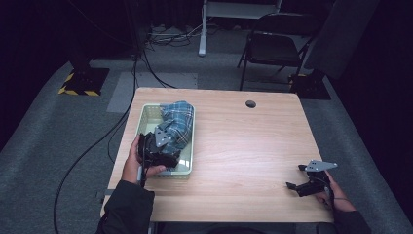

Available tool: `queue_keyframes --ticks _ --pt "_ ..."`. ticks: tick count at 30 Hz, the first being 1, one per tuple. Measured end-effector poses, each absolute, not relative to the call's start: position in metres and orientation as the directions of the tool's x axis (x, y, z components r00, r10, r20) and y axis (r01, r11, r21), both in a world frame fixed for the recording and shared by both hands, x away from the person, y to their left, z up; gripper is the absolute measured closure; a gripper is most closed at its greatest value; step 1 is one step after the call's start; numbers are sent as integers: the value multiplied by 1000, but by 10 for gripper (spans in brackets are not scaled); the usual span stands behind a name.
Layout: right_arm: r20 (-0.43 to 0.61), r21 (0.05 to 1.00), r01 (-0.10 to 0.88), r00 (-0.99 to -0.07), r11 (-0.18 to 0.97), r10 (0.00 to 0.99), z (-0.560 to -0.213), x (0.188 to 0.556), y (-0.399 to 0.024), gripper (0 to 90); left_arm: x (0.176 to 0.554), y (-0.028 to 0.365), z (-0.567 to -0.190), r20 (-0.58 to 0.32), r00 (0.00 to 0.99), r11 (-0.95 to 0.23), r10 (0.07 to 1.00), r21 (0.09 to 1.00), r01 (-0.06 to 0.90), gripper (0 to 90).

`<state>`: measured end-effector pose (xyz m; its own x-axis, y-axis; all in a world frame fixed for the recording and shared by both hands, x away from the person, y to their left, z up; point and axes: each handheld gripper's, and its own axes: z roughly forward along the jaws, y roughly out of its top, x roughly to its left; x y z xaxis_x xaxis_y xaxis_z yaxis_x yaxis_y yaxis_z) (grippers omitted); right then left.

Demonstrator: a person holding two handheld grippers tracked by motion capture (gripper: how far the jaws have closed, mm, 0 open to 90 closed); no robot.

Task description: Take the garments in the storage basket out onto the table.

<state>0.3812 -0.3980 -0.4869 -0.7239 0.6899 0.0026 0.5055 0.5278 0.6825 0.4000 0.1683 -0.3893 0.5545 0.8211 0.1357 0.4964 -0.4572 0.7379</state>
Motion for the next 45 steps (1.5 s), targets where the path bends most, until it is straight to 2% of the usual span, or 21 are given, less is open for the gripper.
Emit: queue_keyframes --ticks 18,45 --pt "2 683 505 -724 528 690 -487 381 -398 1 429 173 -400 139 530 -466 837 689 556 33" --pt "2 683 505 -724 528 690 -487 381 -398 1 465 152 -431 154 531 -508 834 591 627 33"
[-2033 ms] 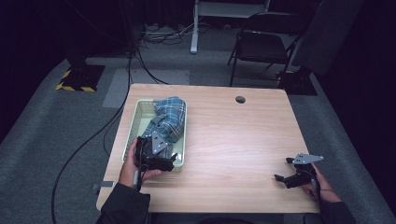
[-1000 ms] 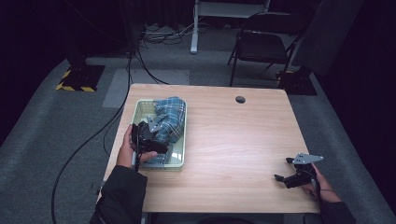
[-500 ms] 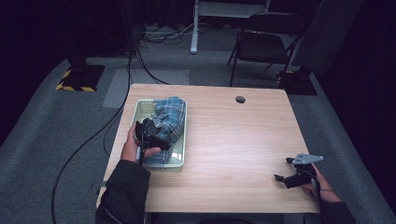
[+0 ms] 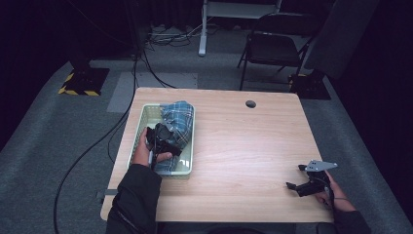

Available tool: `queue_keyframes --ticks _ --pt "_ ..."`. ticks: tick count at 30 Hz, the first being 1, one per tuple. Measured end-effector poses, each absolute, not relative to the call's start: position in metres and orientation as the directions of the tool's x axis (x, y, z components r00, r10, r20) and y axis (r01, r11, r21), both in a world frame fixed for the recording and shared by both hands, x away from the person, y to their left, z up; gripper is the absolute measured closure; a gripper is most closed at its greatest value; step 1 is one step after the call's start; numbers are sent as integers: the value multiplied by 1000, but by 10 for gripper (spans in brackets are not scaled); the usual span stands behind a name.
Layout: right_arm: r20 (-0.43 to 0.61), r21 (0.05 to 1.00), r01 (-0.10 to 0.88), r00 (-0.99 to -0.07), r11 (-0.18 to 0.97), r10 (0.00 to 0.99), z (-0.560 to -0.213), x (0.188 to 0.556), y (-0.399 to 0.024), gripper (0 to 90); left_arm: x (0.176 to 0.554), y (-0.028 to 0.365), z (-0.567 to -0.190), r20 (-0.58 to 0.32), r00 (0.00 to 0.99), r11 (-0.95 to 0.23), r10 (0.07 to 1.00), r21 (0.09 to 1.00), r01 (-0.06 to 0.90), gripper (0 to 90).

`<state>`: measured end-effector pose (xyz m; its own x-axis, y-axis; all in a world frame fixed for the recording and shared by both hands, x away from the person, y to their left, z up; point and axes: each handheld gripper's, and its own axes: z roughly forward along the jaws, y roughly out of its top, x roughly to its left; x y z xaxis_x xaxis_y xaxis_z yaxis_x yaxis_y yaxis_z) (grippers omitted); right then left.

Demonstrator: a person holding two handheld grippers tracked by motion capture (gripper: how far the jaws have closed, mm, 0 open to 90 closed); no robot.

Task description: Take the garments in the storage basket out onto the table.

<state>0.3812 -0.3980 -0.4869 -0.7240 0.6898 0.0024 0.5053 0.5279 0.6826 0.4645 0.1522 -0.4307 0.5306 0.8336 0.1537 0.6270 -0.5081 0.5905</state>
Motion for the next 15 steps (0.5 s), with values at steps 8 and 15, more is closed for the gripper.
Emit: queue_keyframes --ticks 8,15 --pt "2 683 505 -724 528 690 -487 381 -398 2 473 154 -437 160 509 -502 846 561 658 33" --pt "2 683 505 -724 528 690 -487 381 -398 2 482 153 -444 141 518 -511 844 508 694 33"
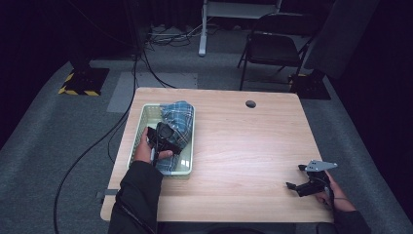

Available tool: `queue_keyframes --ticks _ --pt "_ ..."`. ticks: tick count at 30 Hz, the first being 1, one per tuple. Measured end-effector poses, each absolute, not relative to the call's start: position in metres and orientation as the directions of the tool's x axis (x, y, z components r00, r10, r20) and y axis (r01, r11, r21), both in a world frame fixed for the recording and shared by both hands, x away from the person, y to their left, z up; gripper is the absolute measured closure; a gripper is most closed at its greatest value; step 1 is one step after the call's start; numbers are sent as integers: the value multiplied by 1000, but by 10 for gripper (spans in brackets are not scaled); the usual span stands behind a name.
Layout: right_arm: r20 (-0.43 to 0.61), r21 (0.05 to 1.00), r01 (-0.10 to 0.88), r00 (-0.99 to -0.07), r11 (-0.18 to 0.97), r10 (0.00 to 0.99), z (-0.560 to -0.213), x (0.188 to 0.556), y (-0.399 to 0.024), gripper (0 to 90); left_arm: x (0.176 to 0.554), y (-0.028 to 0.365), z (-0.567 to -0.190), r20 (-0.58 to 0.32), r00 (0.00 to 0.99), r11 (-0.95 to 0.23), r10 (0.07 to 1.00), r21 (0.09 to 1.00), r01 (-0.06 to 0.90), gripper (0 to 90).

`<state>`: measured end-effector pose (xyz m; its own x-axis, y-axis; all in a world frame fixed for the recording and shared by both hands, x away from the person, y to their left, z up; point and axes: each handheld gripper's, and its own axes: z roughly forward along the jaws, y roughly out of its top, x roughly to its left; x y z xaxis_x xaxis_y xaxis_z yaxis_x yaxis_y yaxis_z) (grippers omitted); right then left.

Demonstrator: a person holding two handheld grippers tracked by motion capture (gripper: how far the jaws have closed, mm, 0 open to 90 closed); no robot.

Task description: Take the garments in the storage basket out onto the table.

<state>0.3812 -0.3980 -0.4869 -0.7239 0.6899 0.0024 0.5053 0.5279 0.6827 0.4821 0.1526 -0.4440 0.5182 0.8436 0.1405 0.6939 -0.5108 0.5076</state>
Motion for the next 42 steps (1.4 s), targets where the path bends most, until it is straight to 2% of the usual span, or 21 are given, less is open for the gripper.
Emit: queue_keyframes --ticks 29,34,42 --pt "3 683 505 -724 528 690 -487 381 -398 1 498 149 -461 52 536 -509 843 403 761 30" --pt "3 683 505 -724 528 690 -487 381 -398 1 499 146 -463 73 529 -516 846 368 774 105" --pt "2 683 505 -724 528 690 -487 381 -398 1 499 152 -458 70 489 -476 869 387 790 347"
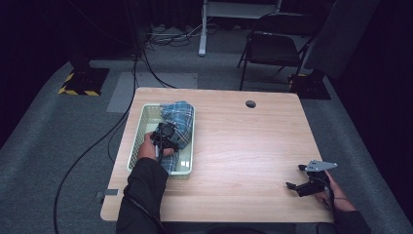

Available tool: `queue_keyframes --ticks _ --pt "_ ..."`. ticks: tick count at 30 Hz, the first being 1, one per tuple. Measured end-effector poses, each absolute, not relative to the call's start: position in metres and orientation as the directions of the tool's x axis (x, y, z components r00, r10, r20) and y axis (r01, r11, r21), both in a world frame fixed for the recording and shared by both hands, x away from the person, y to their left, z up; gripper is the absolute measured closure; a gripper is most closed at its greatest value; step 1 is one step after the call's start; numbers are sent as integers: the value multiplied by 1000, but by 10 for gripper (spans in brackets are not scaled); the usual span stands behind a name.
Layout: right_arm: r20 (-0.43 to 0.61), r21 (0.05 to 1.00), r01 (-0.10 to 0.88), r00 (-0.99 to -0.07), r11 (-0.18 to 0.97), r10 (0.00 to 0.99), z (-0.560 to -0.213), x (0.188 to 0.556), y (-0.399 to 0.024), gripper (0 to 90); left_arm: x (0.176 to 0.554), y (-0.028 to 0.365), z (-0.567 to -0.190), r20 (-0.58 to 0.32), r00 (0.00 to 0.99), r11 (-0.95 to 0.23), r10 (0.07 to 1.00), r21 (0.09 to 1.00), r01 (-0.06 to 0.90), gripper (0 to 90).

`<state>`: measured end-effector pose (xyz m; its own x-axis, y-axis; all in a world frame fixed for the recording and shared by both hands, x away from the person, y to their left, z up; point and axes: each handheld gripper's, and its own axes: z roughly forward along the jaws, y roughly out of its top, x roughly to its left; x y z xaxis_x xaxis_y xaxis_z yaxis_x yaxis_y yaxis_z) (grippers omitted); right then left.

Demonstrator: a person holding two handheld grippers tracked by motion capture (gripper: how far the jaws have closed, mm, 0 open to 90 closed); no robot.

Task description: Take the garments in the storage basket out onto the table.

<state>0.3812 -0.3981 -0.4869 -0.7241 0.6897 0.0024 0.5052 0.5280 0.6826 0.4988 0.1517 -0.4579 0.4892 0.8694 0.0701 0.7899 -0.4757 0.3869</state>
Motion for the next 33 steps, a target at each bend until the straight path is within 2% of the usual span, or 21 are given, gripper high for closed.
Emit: queue_keyframes --ticks 3,12,18,28,33 --pt "2 683 505 -724 528 690 -487 381 -398 1 499 151 -457 75 483 -472 872 385 793 396" --pt "2 682 505 -724 529 689 -487 381 -398 2 497 152 -450 106 471 -470 876 405 784 470" --pt "3 683 505 -724 528 690 -487 381 -398 1 495 154 -442 101 451 -449 887 424 787 486" --pt "2 683 505 -724 528 689 -487 381 -398 2 486 164 -407 33 405 -355 914 551 755 495" --pt "2 682 505 -724 528 689 -487 381 -398 1 483 159 -395 21 411 -348 911 575 741 494"
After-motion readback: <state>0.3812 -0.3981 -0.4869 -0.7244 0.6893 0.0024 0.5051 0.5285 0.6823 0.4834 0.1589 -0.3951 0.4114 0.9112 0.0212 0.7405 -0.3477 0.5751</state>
